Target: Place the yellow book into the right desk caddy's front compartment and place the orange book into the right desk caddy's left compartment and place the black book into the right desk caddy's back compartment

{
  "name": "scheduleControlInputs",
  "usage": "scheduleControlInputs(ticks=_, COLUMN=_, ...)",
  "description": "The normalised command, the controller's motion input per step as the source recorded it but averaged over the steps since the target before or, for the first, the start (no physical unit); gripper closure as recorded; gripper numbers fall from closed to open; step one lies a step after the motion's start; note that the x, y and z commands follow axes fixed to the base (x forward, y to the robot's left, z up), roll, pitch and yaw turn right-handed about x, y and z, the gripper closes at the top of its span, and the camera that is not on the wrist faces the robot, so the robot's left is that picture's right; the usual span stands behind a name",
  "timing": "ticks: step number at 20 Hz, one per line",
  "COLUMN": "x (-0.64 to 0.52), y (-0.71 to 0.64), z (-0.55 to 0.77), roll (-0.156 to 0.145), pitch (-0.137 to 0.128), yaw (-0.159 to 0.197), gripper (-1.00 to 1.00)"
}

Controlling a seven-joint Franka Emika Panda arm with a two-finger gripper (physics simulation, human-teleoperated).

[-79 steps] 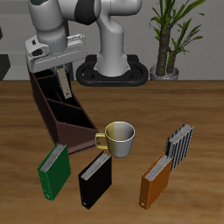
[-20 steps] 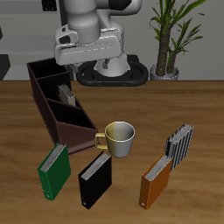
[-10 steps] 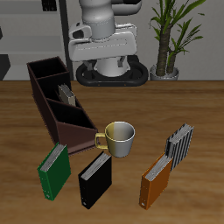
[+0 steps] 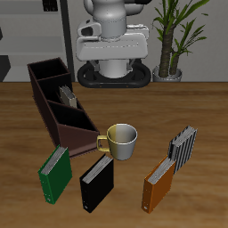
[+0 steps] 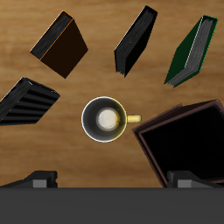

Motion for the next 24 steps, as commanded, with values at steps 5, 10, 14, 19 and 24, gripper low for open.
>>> scheduleControlInputs(ticks=5, x=0.17, y=-0.10, z=0.09, roll=-0.022, pitch=0.007, yaw=-0.007, gripper=-1.00)
scheduleControlInputs(ticks=10, x=0.20, y=-0.23, z=0.16, roll=-0.036, pitch=-0.023, yaw=-0.005, gripper=-1.00)
scheduleControlInputs(ticks=14, x=0.27, y=-0.22, z=0.21, roll=-0.030, pitch=-0.014, yaw=-0.017, gripper=-1.00)
scheduleControlInputs(ticks=19, x=0.14, y=-0.14, z=0.17, roll=-0.017, pitch=-0.012, yaw=-0.048, gripper=-1.00)
scheduleControlInputs(ticks=24, x=0.19, y=-0.04, z=0.18, roll=0.007, pitch=-0.012, yaw=0.009, gripper=-1.00)
